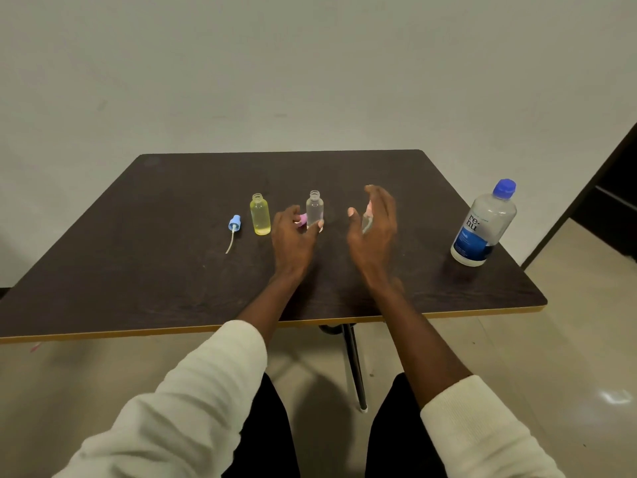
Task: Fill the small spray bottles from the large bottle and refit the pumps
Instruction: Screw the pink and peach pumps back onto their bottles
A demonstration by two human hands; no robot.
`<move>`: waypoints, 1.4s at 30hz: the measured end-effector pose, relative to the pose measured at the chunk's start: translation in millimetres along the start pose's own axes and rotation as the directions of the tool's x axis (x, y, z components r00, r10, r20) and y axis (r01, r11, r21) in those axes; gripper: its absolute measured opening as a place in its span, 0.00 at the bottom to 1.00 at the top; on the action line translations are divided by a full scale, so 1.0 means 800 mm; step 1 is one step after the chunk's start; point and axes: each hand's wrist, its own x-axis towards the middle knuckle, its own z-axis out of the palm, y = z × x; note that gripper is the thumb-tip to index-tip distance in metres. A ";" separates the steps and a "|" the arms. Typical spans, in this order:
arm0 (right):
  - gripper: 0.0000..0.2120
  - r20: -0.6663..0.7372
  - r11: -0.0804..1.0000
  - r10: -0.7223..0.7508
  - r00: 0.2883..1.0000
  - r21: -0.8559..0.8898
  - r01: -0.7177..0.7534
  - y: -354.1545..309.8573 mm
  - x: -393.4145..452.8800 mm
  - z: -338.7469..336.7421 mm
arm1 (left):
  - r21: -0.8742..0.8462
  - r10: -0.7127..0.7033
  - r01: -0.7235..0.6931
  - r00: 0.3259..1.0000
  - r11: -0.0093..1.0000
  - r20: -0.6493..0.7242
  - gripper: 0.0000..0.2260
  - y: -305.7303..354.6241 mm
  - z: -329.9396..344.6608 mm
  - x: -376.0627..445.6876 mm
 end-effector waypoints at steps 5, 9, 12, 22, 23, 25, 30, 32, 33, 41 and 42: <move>0.14 0.158 0.998 -0.045 0.986 0.041 0.039 0.002 -0.007 0.015 | 0.238 -0.015 0.011 1.000 0.971 0.016 0.24 -0.008 0.025 0.030; 0.14 0.284 0.997 0.049 0.958 0.048 -0.065 0.013 -0.008 0.020 | 0.284 -0.014 -0.001 0.999 0.959 0.049 0.17 -0.011 0.032 0.035; 0.16 0.340 0.989 0.136 0.931 0.015 -0.150 0.025 -0.012 0.025 | 0.269 -0.023 0.005 0.998 0.963 0.066 0.16 -0.009 0.030 0.036; 0.16 0.480 0.950 0.310 0.821 -0.127 -0.285 0.038 0.010 0.068 | 0.195 0.016 -0.031 0.997 0.980 0.076 0.15 -0.015 -0.015 0.000; 0.16 0.505 0.951 0.308 0.806 -0.141 -0.275 0.033 0.013 0.073 | 0.190 0.022 -0.036 0.997 0.981 0.078 0.16 -0.017 -0.022 -0.004; 0.16 0.551 0.955 0.295 0.781 -0.135 -0.265 0.026 0.020 0.085 | 0.180 0.021 -0.032 0.998 0.983 0.065 0.17 -0.021 -0.031 -0.009; 0.19 0.729 0.976 0.213 0.651 -0.123 -0.181 0.020 0.037 0.111 | 0.184 0.022 -0.028 0.999 0.982 0.030 0.16 -0.022 -0.036 -0.015; 0.15 0.780 0.979 0.202 0.593 -0.143 -0.145 0.018 0.045 0.115 | 0.176 0.018 -0.021 1.000 0.984 0.020 0.16 -0.023 -0.036 -0.014; 0.12 0.792 0.978 0.207 0.574 -0.170 -0.119 0.017 0.048 0.118 | 0.175 0.018 -0.021 1.000 0.984 0.019 0.16 -0.024 -0.037 -0.013; 0.09 0.590 0.941 0.339 0.733 -0.195 -0.277 0.029 0.053 0.126 | 0.184 0.019 -0.024 0.999 0.983 0.028 0.13 -0.024 -0.038 -0.014; 0.09 0.543 0.943 0.332 0.771 -0.159 -0.294 0.029 0.053 0.124 | 0.181 0.020 -0.025 0.999 0.983 0.029 0.13 -0.024 -0.038 -0.014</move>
